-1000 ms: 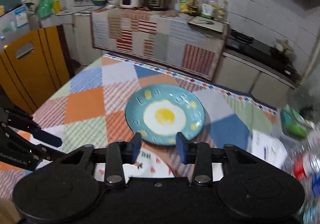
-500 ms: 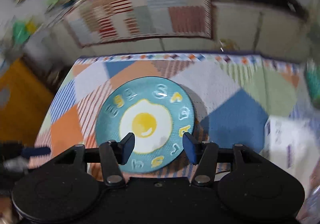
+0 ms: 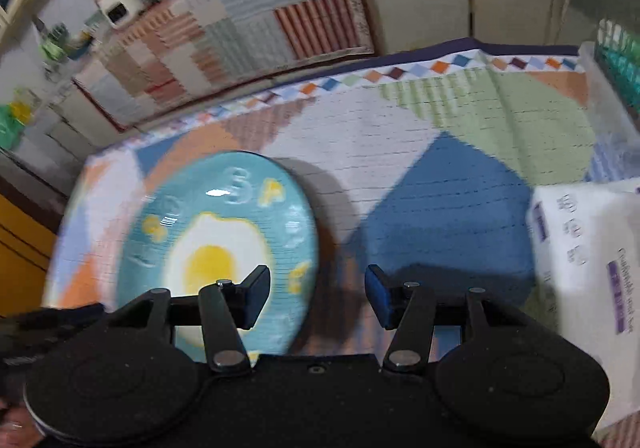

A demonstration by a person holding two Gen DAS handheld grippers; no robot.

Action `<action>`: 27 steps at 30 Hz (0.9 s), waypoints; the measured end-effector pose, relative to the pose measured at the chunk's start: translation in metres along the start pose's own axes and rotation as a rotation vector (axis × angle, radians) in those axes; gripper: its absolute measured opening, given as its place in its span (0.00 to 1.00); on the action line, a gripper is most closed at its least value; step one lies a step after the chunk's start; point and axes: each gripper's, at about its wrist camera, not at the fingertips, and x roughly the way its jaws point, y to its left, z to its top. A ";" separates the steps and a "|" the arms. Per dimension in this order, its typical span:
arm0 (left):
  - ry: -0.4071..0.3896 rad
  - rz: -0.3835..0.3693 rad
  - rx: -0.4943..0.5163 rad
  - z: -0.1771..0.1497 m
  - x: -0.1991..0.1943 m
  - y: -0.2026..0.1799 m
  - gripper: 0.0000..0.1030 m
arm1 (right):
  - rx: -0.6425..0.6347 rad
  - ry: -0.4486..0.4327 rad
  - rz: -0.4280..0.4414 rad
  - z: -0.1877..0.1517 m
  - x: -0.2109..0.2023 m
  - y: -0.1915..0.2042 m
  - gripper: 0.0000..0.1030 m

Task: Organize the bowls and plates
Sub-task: 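Lift the teal egg plate off the cloth with both grippers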

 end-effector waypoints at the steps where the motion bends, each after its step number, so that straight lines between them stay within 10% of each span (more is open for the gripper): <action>1: 0.000 -0.016 -0.009 0.001 0.002 0.001 0.55 | -0.004 0.015 0.002 0.001 0.002 -0.002 0.55; 9: 0.012 -0.034 -0.007 0.008 0.017 -0.010 0.49 | 0.057 0.004 0.096 -0.003 0.010 -0.007 0.43; 12: 0.006 -0.039 -0.001 0.008 0.020 -0.015 0.34 | 0.091 0.015 0.130 -0.003 0.015 -0.006 0.16; 27: 0.065 -0.070 -0.009 0.002 0.014 -0.007 0.24 | 0.001 0.033 0.149 -0.010 -0.005 0.009 0.13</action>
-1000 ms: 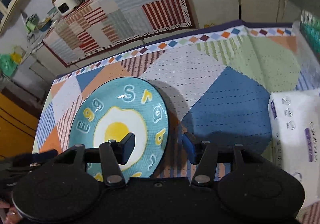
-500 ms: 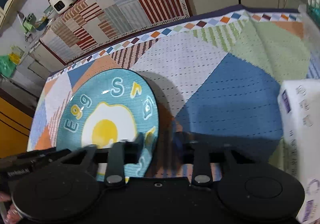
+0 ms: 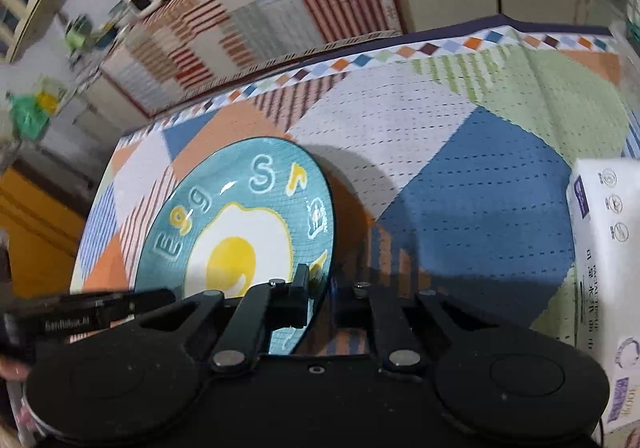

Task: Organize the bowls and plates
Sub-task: 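Lift the teal egg plate off the cloth with both grippers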

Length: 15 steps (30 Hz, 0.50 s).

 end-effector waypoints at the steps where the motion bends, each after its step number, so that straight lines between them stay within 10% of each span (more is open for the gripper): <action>1: 0.004 -0.013 -0.002 -0.001 -0.001 0.001 0.24 | 0.003 0.002 0.003 -0.001 -0.002 0.001 0.13; 15: 0.012 -0.051 0.077 -0.016 -0.035 -0.003 0.24 | 0.008 -0.028 0.086 -0.024 -0.025 0.002 0.14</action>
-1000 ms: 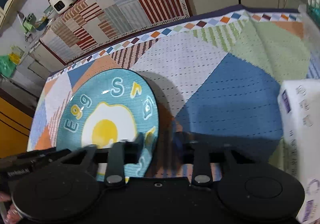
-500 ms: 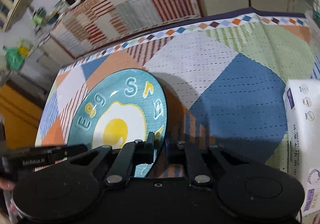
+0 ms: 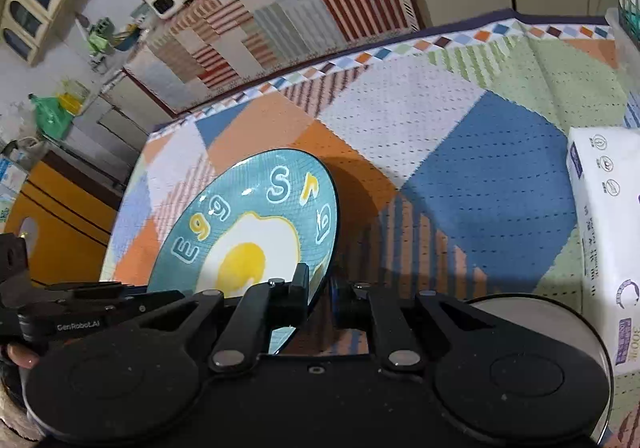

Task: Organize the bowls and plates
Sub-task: 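Lift the teal egg plate off the cloth with both grippers, then carry the egg plate over the plate stack and lower it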

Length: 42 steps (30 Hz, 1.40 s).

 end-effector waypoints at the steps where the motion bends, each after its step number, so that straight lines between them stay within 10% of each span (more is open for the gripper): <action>1: -0.003 -0.001 0.004 0.000 -0.003 -0.001 0.24 | -0.005 -0.001 0.002 -0.001 -0.001 0.001 0.14; 24: -0.055 -0.066 0.095 -0.055 -0.111 -0.045 0.24 | -0.092 -0.106 0.055 -0.068 -0.091 0.048 0.15; 42: 0.058 -0.074 0.128 -0.119 -0.088 -0.060 0.24 | -0.029 -0.046 0.021 -0.151 -0.102 0.030 0.16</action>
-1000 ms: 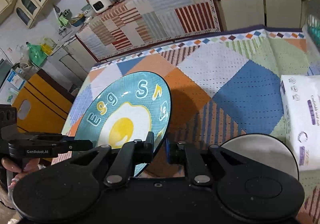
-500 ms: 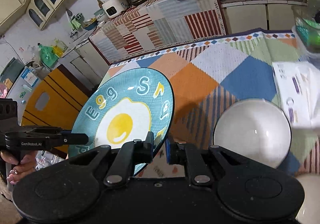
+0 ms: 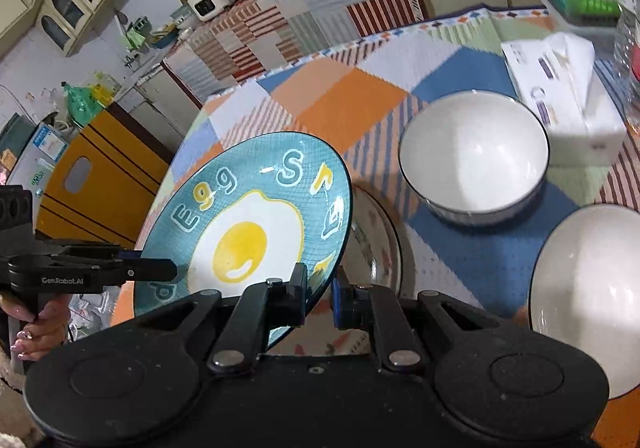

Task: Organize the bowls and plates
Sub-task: 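Carry the egg plate over the plate stack and lower it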

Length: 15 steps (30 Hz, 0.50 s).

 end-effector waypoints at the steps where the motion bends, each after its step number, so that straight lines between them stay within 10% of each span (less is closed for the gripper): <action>1: 0.010 0.005 0.004 -0.002 0.004 0.000 0.24 | 0.006 0.008 -0.003 -0.002 0.002 -0.002 0.16; 15: 0.084 0.015 0.016 -0.010 0.018 -0.001 0.25 | 0.007 0.088 -0.074 -0.011 0.009 0.002 0.17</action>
